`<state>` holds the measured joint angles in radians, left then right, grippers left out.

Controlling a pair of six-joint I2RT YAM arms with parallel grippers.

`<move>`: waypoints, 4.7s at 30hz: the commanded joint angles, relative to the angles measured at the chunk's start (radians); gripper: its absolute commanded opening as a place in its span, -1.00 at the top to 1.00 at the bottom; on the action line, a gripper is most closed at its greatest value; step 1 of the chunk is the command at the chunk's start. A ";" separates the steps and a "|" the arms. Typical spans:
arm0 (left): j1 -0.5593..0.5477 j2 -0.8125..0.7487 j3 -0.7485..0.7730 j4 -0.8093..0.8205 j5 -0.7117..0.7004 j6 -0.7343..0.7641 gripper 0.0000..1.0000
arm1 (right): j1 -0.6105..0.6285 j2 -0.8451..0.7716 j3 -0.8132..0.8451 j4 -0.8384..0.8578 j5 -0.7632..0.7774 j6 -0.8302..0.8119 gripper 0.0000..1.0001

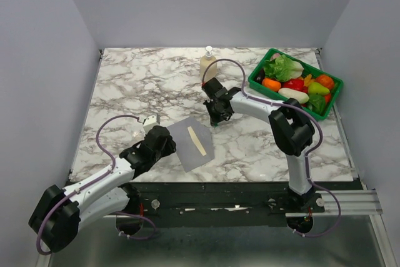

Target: Place the letter into the envelope and seal it

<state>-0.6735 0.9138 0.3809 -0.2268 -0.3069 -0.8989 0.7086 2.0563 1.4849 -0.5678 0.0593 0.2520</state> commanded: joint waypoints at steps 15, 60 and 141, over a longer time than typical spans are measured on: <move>0.003 -0.245 0.150 -0.010 0.081 0.124 -0.28 | 0.005 -0.540 -0.258 0.215 -0.214 0.105 0.99; -0.127 0.099 0.587 0.257 0.488 0.146 0.66 | 0.015 -0.987 -0.463 0.447 -0.518 0.339 0.99; -0.275 0.146 0.783 -0.020 0.327 0.399 -0.44 | 0.015 -1.019 -0.327 0.387 -0.220 0.395 0.99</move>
<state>-0.9440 1.0393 1.1049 -0.2131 0.1074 -0.5190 0.7235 1.0409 1.1362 -0.1829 -0.1730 0.6407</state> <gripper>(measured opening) 0.715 0.306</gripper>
